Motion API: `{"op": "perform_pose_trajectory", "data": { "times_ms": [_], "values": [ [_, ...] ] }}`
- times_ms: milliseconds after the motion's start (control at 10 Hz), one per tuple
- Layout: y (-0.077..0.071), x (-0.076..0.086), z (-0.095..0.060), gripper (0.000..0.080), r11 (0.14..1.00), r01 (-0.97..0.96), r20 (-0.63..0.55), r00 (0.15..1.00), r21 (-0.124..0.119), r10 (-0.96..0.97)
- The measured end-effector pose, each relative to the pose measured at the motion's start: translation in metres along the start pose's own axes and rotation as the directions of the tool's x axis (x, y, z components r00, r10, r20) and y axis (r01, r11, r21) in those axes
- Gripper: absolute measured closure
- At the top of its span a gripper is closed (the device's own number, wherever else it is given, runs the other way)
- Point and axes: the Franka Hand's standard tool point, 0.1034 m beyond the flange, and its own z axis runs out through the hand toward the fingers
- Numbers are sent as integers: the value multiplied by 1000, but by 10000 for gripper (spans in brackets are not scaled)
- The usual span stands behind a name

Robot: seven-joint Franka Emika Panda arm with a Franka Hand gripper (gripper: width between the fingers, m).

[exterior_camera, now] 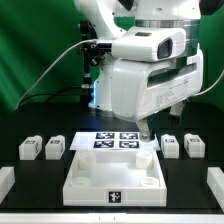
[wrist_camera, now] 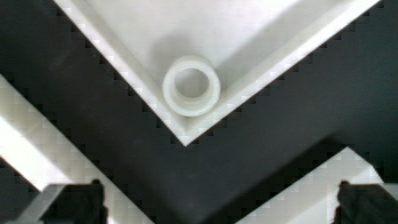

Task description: Assemble one leg

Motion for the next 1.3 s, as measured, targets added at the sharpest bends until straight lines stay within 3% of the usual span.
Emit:
{"op": "perform_pose_trajectory", "data": {
  "times_ms": [500, 600, 700, 800, 1000, 1200, 1300],
  "values": [
    [-2, 0, 1, 150, 999, 33, 3, 999, 0, -33],
    [-17, -5, 4, 150, 997, 76, 11, 997, 0, -76],
    [-29, -16, 7, 150, 989, 150, 11, 989, -5, -150],
    [-34, -32, 13, 150, 940, 340, 2, 940, -22, -340],
    [-37, -63, 28, 150, 827, 562, 3, 827, -14, -563],
    [-35, -64, 28, 150, 729, 685, 14, 729, -14, -684],
    [-35, -64, 29, 150, 756, 655, 12, 756, -13, -655]
  ]
}}
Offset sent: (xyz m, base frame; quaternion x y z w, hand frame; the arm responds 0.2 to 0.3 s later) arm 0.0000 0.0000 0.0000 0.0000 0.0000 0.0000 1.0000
